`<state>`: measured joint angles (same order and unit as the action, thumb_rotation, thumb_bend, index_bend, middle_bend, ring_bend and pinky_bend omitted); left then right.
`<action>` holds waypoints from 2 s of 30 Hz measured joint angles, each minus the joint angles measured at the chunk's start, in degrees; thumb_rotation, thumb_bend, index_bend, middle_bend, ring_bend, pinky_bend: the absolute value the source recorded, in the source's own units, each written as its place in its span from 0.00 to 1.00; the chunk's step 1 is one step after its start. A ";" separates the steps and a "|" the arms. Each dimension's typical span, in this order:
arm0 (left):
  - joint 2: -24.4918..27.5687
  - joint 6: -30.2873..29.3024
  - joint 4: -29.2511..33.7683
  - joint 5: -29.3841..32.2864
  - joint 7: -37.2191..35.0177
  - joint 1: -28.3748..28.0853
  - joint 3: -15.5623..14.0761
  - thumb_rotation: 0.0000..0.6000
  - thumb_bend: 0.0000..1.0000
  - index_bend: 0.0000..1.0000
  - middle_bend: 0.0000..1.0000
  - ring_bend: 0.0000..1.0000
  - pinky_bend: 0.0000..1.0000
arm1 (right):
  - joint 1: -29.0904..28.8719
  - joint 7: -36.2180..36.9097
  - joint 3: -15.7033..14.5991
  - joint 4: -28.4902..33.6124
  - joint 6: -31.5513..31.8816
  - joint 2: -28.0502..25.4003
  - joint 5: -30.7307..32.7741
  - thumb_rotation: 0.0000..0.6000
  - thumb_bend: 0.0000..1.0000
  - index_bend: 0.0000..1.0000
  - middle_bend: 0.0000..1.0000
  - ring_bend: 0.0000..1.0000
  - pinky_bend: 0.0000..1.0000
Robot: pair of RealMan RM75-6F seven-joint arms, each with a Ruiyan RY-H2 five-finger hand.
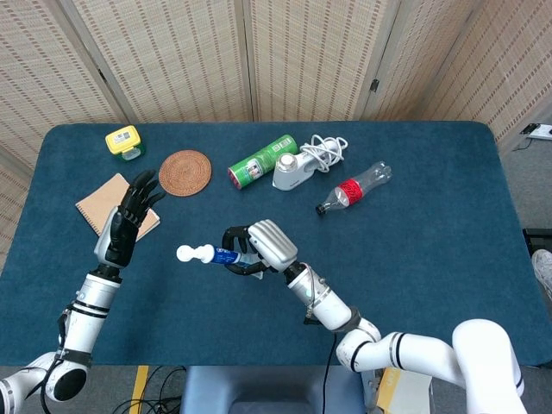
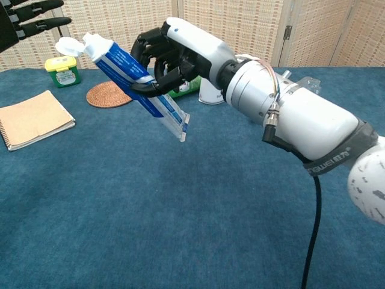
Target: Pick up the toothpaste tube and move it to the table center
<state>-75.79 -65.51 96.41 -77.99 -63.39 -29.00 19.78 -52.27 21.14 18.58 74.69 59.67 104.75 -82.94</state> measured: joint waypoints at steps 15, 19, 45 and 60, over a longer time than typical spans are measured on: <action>-4.90 1.19 2.25 4.35 2.00 -2.24 1.59 0.20 0.00 0.00 0.02 0.00 0.14 | -2.99 -2.48 2.73 -4.20 1.71 5.41 2.51 1.00 0.58 0.74 0.66 0.63 0.70; -6.05 0.39 2.22 4.40 3.93 -2.44 1.67 0.14 0.00 0.00 0.00 0.00 0.14 | -3.74 -3.74 3.40 -4.58 1.36 6.49 3.74 1.00 0.58 0.74 0.66 0.63 0.70; -11.64 -5.53 -3.17 -0.51 17.48 -4.01 0.40 0.02 0.00 0.00 0.00 0.00 0.14 | -5.16 -12.48 4.63 -1.17 -3.97 6.63 11.49 1.00 0.57 0.74 0.66 0.64 0.70; -10.65 -6.59 -9.33 -9.92 12.32 -5.79 -3.74 0.00 0.00 0.00 0.00 0.00 0.14 | -5.45 -8.66 5.14 2.67 -11.44 2.19 15.02 1.00 0.54 0.75 0.67 0.64 0.70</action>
<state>-86.44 -72.09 87.09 -87.91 -51.07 -34.79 16.04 -57.72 12.48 23.71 77.36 48.23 106.94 -67.93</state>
